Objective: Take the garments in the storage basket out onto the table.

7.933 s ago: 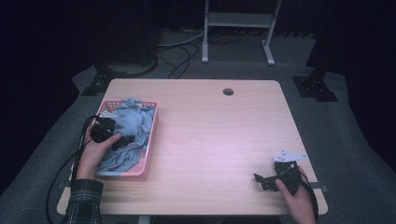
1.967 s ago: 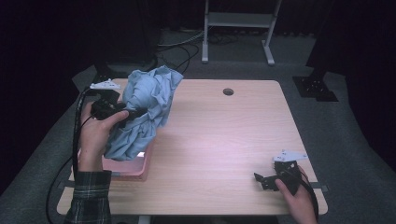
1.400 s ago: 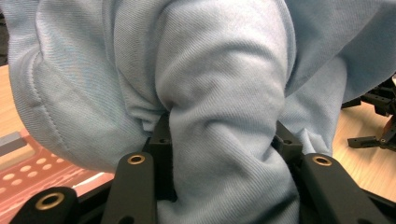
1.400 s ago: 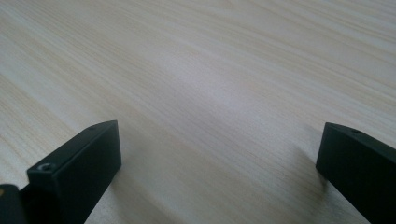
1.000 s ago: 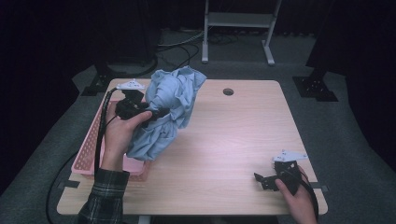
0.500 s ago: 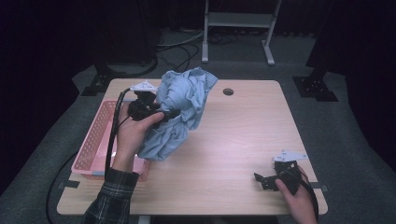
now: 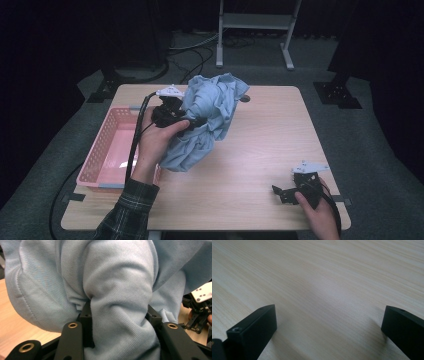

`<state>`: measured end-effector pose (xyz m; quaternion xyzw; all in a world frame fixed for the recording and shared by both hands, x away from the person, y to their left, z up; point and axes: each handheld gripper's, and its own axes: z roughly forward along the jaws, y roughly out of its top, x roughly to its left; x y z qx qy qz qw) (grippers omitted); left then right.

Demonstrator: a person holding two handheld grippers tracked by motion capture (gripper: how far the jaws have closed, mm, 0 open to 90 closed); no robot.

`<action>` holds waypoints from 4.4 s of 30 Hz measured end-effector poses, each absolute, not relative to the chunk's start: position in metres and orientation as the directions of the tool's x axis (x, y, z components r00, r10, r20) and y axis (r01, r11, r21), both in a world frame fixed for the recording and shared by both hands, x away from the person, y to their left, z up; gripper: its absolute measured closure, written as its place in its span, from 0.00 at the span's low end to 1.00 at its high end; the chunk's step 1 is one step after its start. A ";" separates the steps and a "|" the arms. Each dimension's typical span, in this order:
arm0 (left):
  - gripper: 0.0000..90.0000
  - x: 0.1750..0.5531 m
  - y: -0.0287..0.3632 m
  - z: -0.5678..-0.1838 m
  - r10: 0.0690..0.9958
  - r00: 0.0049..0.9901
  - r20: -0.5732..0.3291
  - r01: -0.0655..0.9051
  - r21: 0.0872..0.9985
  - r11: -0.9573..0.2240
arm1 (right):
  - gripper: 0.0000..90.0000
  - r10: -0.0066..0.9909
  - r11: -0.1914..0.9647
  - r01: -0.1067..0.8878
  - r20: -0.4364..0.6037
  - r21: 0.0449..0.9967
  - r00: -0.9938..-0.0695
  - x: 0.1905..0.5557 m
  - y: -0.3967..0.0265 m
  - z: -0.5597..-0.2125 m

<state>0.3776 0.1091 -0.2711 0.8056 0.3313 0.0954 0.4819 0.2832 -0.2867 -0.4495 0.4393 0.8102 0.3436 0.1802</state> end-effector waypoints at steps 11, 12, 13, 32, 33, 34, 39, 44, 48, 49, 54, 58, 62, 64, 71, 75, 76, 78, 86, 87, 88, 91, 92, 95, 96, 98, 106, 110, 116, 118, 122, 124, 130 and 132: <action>0.62 0.385 0.082 -0.276 0.595 0.785 -0.169 0.434 0.836 -0.335 | 0.00 0.836 0.378 0.588 0.010 0.715 -0.549 0.283 -0.287 -0.449; 0.62 0.385 0.079 -0.277 0.592 0.788 -0.168 0.433 0.835 -0.339 | 0.00 0.836 0.378 0.588 0.010 0.715 -0.549 0.283 -0.287 -0.450; 0.61 0.386 0.076 -0.277 0.589 0.790 -0.168 0.432 0.835 -0.341 | 0.00 0.836 0.377 0.588 0.011 0.715 -0.548 0.283 -0.287 -0.450; 0.61 0.386 0.041 -0.286 0.550 0.818 -0.165 0.412 0.836 -0.362 | 0.00 0.836 0.378 0.588 0.010 0.715 -0.549 0.283 -0.287 -0.450; 0.61 0.386 0.040 -0.287 0.549 0.820 -0.165 0.411 0.836 -0.363 | 0.00 0.836 0.378 0.588 0.010 0.715 -0.549 0.283 -0.287 -0.450; 0.61 0.386 0.038 -0.289 0.545 0.822 -0.162 0.410 0.834 -0.370 | 0.00 0.836 0.378 0.588 0.010 0.715 -0.549 0.283 -0.287 -0.450; 0.61 0.384 0.030 -0.294 0.537 0.828 -0.158 0.406 0.830 -0.382 | 0.00 0.835 0.378 0.588 0.009 0.715 -0.549 0.283 -0.287 -0.450; 0.61 0.385 0.027 -0.299 0.540 0.826 -0.160 0.408 0.832 -0.376 | 0.00 0.836 0.378 0.588 0.010 0.715 -0.549 0.283 -0.287 -0.450; 0.61 0.387 0.026 -0.304 0.538 0.825 -0.171 0.409 0.838 -0.362 | 0.00 0.836 0.379 0.588 0.009 0.715 -0.549 0.283 -0.287 -0.450; 0.61 0.387 0.026 -0.304 0.538 0.825 -0.171 0.409 0.838 -0.362 | 0.00 0.836 0.379 0.588 0.009 0.715 -0.549 0.283 -0.287 -0.449; 0.61 0.388 0.022 -0.312 0.537 0.827 -0.169 0.411 0.833 -0.370 | 0.00 0.836 0.378 0.588 0.009 0.715 -0.549 0.283 -0.287 -0.450; 0.61 0.389 0.019 -0.314 0.534 0.828 -0.171 0.413 0.830 -0.374 | 0.00 0.836 0.378 0.588 0.010 0.715 -0.549 0.283 -0.287 -0.450; 0.61 0.389 0.016 -0.320 0.537 0.826 -0.170 0.418 0.824 -0.382 | 0.00 0.836 0.378 0.588 0.010 0.715 -0.549 0.283 -0.287 -0.449; 0.61 0.389 0.015 -0.321 0.536 0.827 -0.170 0.417 0.824 -0.383 | 0.00 0.836 0.377 0.588 0.010 0.715 -0.549 0.283 -0.287 -0.450; 0.61 0.391 0.006 -0.334 0.534 0.828 -0.171 0.425 0.812 -0.400 | 0.00 0.836 0.378 0.588 0.010 0.715 -0.549 0.283 -0.287 -0.450; 0.61 0.392 0.003 -0.340 0.534 0.826 -0.179 0.435 0.805 -0.404 | 0.00 0.836 0.377 0.588 0.010 0.715 -0.549 0.283 -0.287 -0.450; 0.61 0.392 0.002 -0.342 0.535 0.826 -0.179 0.437 0.803 -0.405 | 0.00 0.836 0.377 0.588 0.011 0.715 -0.549 0.283 -0.287 -0.450; 0.61 0.393 0.001 -0.345 0.537 0.824 -0.181 0.441 0.800 -0.407 | 0.00 0.836 0.378 0.588 0.010 0.715 -0.549 0.283 -0.287 -0.450; 0.61 0.395 -0.008 -0.362 0.542 0.820 -0.181 0.457 0.778 -0.432 | 0.00 0.835 0.378 0.588 0.010 0.715 -0.549 0.283 -0.287 -0.450; 0.61 0.396 -0.009 -0.364 0.541 0.821 -0.182 0.459 0.774 -0.436 | 0.00 0.835 0.378 0.588 0.010 0.715 -0.550 0.283 -0.287 -0.450; 0.61 0.396 -0.010 -0.367 0.543 0.819 -0.186 0.464 0.772 -0.435 | 0.00 0.835 0.378 0.588 0.010 0.715 -0.550 0.283 -0.287 -0.450; 0.61 0.397 -0.012 -0.373 0.547 0.817 -0.182 0.469 0.762 -0.447 | 0.00 0.836 0.378 0.589 0.011 0.715 -0.549 0.283 -0.287 -0.450; 0.61 0.398 -0.012 -0.374 0.546 0.818 -0.182 0.469 0.760 -0.449 | 0.00 0.836 0.378 0.588 0.010 0.715 -0.549 0.283 -0.287 -0.450; 0.61 0.398 -0.014 -0.380 0.549 0.813 -0.192 0.479 0.757 -0.444 | 0.00 0.836 0.378 0.589 0.010 0.714 -0.549 0.283 -0.287 -0.450; 0.61 0.399 -0.015 -0.381 0.548 0.814 -0.192 0.479 0.755 -0.447 | 0.00 0.836 0.378 0.589 0.010 0.715 -0.549 0.283 -0.287 -0.450; 0.61 0.398 -0.018 -0.385 0.552 0.812 -0.190 0.482 0.752 -0.449 | 0.00 0.836 0.378 0.589 0.010 0.715 -0.549 0.283 -0.287 -0.450; 0.61 0.396 -0.029 -0.401 0.547 0.819 -0.174 0.481 0.728 -0.489 | 0.00 0.836 0.378 0.588 0.010 0.715 -0.549 0.283 -0.287 -0.450; 0.60 0.395 -0.035 -0.406 0.542 0.824 -0.164 0.475 0.722 -0.504 | 0.00 0.836 0.378 0.588 0.010 0.715 -0.549 0.283 -0.287 -0.450; 0.60 0.394 -0.038 -0.411 0.546 0.824 -0.152 0.472 0.718 -0.512 | 0.00 0.836 0.378 0.588 0.010 0.715 -0.549 0.283 -0.287 -0.450; 0.60 0.394 -0.039 -0.413 0.548 0.822 -0.153 0.474 0.718 -0.510 | 0.00 0.836 0.378 0.589 0.010 0.715 -0.549 0.283 -0.287 -0.450; 0.59 0.393 -0.042 -0.416 0.548 0.825 -0.141 0.469 0.712 -0.522 | 0.00 0.836 0.378 0.588 0.010 0.715 -0.549 0.283 -0.287 -0.450; 0.59 0.392 -0.043 -0.417 0.549 0.825 -0.134 0.466 0.710 -0.528 | 0.00 0.836 0.378 0.588 0.010 0.715 -0.549 0.283 -0.287 -0.450; 0.55 0.393 -0.045 -0.420 0.543 0.828 -0.138 0.468 0.704 -0.534 | 0.00 0.835 0.379 0.587 0.009 0.715 -0.550 0.283 -0.287 -0.450; 0.54 0.393 -0.045 -0.421 0.546 0.826 -0.139 0.470 0.705 -0.532 | 0.00 0.835 0.379 0.587 0.009 0.715 -0.550 0.283 -0.287 -0.450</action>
